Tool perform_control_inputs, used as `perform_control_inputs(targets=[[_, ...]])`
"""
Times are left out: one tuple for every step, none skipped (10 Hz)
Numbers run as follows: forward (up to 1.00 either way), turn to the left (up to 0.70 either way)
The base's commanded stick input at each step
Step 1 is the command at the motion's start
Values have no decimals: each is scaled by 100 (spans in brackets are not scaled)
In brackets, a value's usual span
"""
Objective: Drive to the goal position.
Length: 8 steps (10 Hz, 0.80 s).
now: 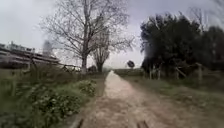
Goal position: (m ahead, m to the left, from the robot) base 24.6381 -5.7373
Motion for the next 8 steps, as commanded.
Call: perform_control_inputs(targets=[[85,0],[85,0],[85,0],[85,0],[85,0],[85,0],[85,-16],[85,-21]])
